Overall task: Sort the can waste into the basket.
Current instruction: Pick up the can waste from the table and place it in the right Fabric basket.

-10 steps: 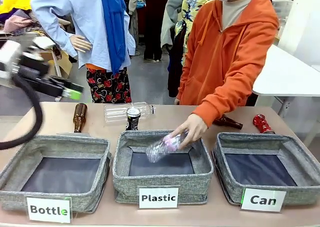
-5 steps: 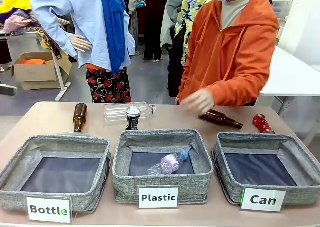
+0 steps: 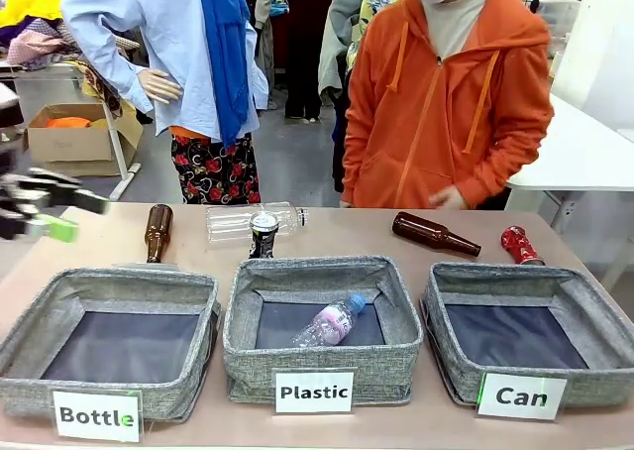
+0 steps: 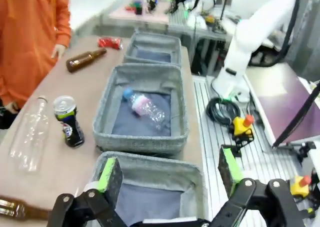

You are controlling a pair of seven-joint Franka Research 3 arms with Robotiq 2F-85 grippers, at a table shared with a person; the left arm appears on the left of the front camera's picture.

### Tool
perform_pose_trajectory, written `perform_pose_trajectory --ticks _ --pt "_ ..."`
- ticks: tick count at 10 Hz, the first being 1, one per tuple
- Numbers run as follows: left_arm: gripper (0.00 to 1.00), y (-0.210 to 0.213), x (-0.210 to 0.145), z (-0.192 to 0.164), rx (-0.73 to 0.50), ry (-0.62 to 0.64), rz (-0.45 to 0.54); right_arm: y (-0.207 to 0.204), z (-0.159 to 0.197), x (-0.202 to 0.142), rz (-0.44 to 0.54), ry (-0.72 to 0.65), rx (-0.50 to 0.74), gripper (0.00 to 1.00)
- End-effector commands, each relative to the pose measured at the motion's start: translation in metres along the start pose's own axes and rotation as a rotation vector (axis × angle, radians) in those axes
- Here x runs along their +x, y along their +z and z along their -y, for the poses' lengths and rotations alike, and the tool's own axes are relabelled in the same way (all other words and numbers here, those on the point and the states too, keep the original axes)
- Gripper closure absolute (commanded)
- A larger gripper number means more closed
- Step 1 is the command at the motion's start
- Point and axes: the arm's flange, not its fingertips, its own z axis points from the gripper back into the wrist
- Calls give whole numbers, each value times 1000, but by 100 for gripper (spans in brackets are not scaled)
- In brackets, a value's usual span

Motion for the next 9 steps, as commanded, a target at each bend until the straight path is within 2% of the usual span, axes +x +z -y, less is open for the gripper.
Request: perform_pose_trajectory --ticks 1,5,7,9 --pt "0 -37 4 -54 -77 -32 -117 1 0 3 11 28 25 0" --pt "0 -115 1 -115 -4 -140 -252 1 0 3 11 28 25 0" --pt "0 -139 -2 -144 65 -157 -252 1 0 3 11 28 25 0" --pt "0 -156 -3 -167 98 -107 -234 1 0 3 11 28 25 0"
